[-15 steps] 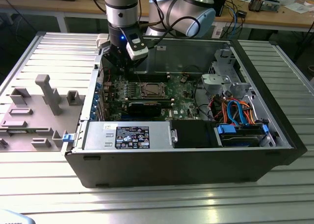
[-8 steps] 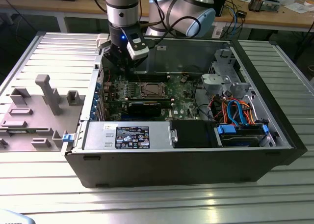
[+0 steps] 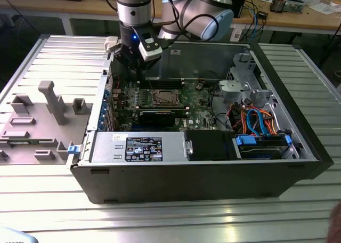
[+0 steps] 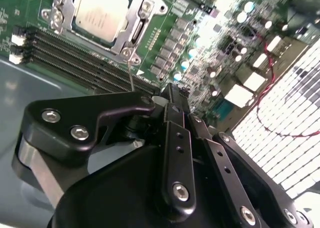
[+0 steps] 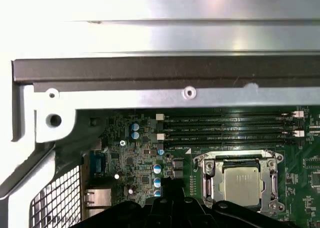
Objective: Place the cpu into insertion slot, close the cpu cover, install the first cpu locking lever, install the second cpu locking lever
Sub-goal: 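Install the first cpu locking lever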
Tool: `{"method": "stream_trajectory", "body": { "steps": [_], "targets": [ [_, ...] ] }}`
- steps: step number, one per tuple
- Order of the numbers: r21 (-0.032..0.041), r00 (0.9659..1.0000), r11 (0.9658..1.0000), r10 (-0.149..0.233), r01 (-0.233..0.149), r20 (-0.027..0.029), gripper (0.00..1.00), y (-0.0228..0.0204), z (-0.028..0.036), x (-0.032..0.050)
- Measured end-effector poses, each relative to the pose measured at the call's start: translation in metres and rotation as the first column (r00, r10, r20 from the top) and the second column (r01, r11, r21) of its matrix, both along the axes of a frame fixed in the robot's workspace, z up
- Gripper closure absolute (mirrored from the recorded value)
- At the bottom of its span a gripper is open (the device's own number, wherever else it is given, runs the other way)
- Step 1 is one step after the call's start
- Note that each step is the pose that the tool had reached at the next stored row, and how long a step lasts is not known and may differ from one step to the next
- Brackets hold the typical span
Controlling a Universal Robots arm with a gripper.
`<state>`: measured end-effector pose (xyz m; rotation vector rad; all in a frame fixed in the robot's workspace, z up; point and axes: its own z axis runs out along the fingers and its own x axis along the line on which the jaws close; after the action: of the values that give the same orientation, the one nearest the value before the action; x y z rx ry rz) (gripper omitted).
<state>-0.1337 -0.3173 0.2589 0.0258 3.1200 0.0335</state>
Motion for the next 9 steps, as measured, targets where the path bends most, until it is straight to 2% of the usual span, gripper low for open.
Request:
{"method": "stream_trajectory", "body": {
  "steps": [7,9],
  "targets": [
    [0.0018,0.9999,0.9999,0.012,-0.012,0.0,0.89,0.009,-0.0006,0.0007],
    [0.0019,0.9999,0.9999,0.013,-0.013,-0.0001,0.89,0.0096,-0.0007,0.0018]
  ]
}}
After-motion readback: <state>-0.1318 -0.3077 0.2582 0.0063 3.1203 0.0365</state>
